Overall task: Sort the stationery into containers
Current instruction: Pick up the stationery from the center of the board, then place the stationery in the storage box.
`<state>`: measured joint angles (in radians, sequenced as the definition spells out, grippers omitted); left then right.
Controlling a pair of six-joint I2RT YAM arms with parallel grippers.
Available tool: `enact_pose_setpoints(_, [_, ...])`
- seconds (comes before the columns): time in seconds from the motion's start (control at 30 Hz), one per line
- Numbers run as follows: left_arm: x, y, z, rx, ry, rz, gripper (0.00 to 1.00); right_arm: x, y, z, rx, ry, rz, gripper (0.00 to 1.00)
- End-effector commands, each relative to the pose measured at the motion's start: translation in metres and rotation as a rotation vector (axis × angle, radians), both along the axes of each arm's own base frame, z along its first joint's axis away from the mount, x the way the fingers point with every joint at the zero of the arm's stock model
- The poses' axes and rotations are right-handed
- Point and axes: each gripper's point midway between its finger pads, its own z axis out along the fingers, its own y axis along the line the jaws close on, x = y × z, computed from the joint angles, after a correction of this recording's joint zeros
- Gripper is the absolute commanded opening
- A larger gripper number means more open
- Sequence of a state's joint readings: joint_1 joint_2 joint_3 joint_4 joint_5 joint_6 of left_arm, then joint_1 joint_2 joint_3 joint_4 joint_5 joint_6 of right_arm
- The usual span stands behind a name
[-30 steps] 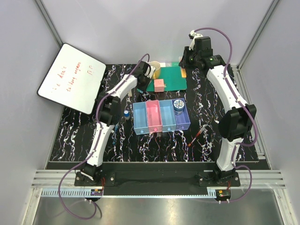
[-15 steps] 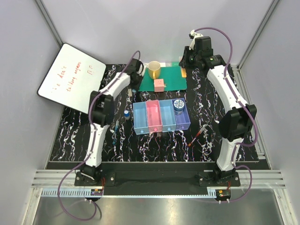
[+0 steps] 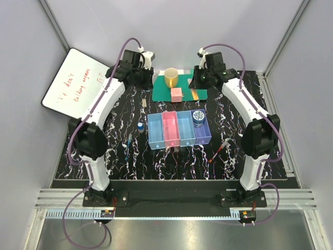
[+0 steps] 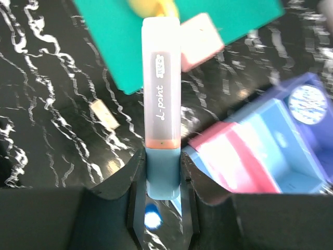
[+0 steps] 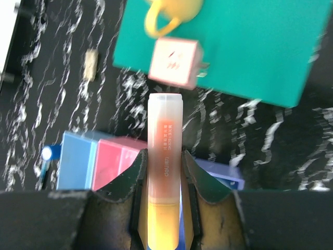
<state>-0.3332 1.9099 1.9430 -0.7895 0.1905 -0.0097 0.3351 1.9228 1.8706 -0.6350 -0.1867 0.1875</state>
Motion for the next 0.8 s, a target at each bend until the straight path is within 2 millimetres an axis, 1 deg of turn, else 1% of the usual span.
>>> enact_pose_setpoints(0.0, [-0.039, -0.009, 0.039, -0.115, 0.003, -0.057, 0.0, -0.039, 0.049, 0.014, 0.073, 0.013, 0.116, 0.0])
enact_pose_setpoints(0.03, [-0.044, -0.008, 0.039, -0.118, 0.011, -0.056, 0.0, -0.044, 0.055, 0.004, 0.077, 0.039, 0.119, 0.0])
enact_pose_setpoints(0.07, [-0.047, -0.007, 0.042, -0.12, 0.005, -0.059, 0.0, -0.049, 0.06, 0.0, 0.081, 0.053, 0.125, 0.0])
enact_pose_setpoints(0.1, [-0.055, -0.005, 0.051, -0.127, -0.008, -0.063, 0.0, -0.058, 0.072, -0.006, 0.086, 0.073, 0.154, 0.0])
enact_pose_setpoints(0.13, [-0.059, -0.004, 0.05, -0.121, -0.007, -0.072, 0.0, -0.062, 0.076, -0.014, 0.088, 0.094, 0.154, 0.0])
enact_pose_setpoints(0.17, [-0.063, -0.002, 0.053, -0.121, -0.014, -0.074, 0.0, -0.066, 0.081, -0.018, 0.087, 0.106, 0.162, 0.0])
enact_pose_setpoints(0.2, [-0.069, 0.0, 0.063, -0.125, -0.038, -0.079, 0.0, -0.071, 0.089, -0.025, 0.088, 0.126, 0.18, 0.0])
enact_pose_setpoints(0.23, [-0.073, 0.002, 0.063, -0.118, -0.04, -0.082, 0.0, -0.074, 0.093, -0.029, 0.09, 0.138, 0.182, 0.0])
enact_pose_setpoints(0.27, [-0.081, 0.004, 0.069, -0.121, -0.056, -0.088, 0.0, -0.077, 0.099, -0.037, 0.085, 0.159, 0.19, 0.0])
enact_pose_setpoints(0.3, [-0.086, 0.006, 0.078, -0.127, -0.077, -0.092, 0.0, -0.081, 0.108, -0.039, 0.085, 0.159, 0.208, 0.0])
enact_pose_setpoints(0.4, [-0.096, 0.008, 0.085, -0.133, -0.093, -0.102, 0.0, -0.09, 0.115, -0.051, 0.074, 0.189, 0.217, 0.0])
enact_pose_setpoints(0.43, [-0.098, 0.009, 0.086, -0.131, -0.097, -0.103, 0.0, -0.096, 0.116, -0.059, 0.066, 0.208, 0.222, 0.0])
enact_pose_setpoints(0.5, [-0.103, 0.011, 0.091, -0.13, -0.106, -0.11, 0.0, -0.102, 0.116, -0.065, 0.059, 0.226, 0.223, 0.0])
enact_pose_setpoints(0.53, [-0.104, 0.011, 0.094, -0.13, -0.115, -0.11, 0.0, -0.109, 0.115, -0.074, 0.051, 0.248, 0.226, 0.0])
enact_pose_setpoints(0.57, [-0.106, 0.012, 0.095, -0.132, -0.114, -0.112, 0.0, -0.112, 0.114, -0.075, 0.049, 0.251, 0.231, 0.0])
enact_pose_setpoints(0.6, [-0.108, 0.012, 0.098, -0.134, -0.118, -0.114, 0.0, -0.118, 0.113, -0.082, 0.041, 0.268, 0.232, 0.0])
enact_pose_setpoints(0.7, [-0.109, 0.011, 0.104, -0.143, -0.128, -0.122, 0.0, -0.125, 0.112, -0.092, 0.029, 0.287, 0.234, 0.0])
enact_pose_setpoints(0.77, [-0.109, 0.008, 0.107, -0.155, -0.131, -0.131, 0.0, -0.126, 0.112, -0.096, 0.024, 0.295, 0.237, 0.0])
